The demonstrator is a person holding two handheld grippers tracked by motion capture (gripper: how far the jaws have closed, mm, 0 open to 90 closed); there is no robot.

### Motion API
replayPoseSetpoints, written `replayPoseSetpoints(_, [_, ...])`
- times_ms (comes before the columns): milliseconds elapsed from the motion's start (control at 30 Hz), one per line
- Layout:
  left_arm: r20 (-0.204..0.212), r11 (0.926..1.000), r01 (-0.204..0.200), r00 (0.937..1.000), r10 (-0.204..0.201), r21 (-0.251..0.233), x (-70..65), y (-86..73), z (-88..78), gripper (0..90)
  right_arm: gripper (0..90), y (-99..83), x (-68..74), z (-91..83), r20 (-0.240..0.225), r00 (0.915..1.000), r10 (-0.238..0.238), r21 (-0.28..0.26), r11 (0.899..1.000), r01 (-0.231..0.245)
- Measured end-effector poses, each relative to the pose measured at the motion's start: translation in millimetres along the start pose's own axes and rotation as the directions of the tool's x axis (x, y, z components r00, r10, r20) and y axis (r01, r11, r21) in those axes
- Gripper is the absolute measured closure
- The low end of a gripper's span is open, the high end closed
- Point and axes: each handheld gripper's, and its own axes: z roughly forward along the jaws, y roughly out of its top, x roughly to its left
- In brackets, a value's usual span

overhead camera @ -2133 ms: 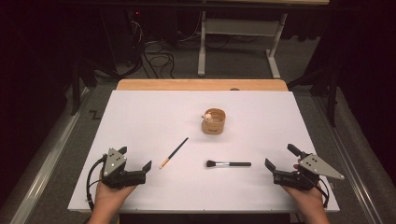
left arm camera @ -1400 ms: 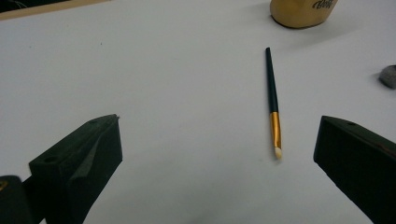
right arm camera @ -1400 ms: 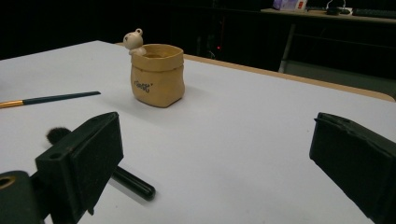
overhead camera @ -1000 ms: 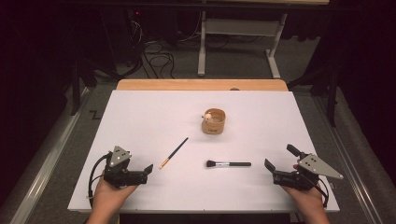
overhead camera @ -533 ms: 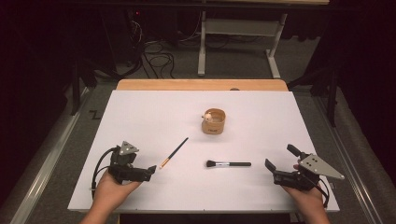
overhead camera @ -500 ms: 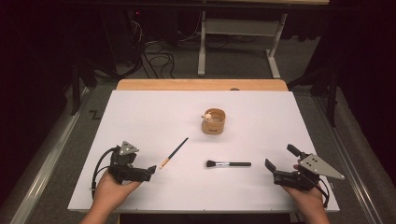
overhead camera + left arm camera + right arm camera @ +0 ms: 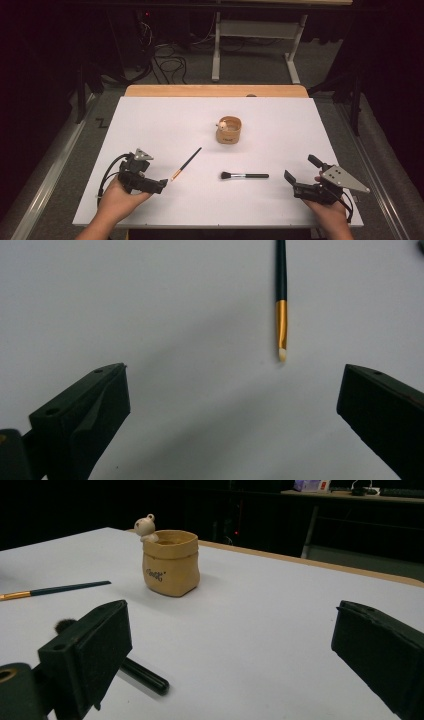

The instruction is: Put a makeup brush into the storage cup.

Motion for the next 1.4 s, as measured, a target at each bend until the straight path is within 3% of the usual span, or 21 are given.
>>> replayPoseSetpoints(167, [0.012,0.9968,-0.024,0.9997,0.023,0.076,3.7,3.8,0.5,0.7,3.5,0.2,0.3,0.2,0.0,1.0,0.002,-0.002,1.0,-0.002])
replayPoseSetpoints(400, [0.038,0.9888,-0.048,0.9983,0.043,0.141,1.4,9.1,3.3,2.8,3.6,0.2,0.5,0.0,-0.002,1.0,0.003,-0.002,1.0,-0.003])
replayPoseSetpoints(600, [0.046,0.9869,-0.073,0.9967,0.067,0.144,-2.1,17.7,2.2,5.9,3.5,0.5,0.9,-0.5,0.0,1.0,0.003,-0.002,1.0,-0.003])
replayPoseSetpoints(900, [0.041,0.9831,-0.075,0.9967,0.069,0.167,-3.6,26.2,9.4,5.2,3.6,0.5,0.9,-1.1,-0.002,1.0,0.008,-0.003,1.0,-0.008])
replayPoseSetpoints(1400, [0.04,0.9828,-0.074,0.9969,0.068,0.169,-10.3,41.7,18.5,0.6,3.6,0.3,1.8,-1.1,-0.002,0.9999,0.011,0.0,1.0,-0.011])
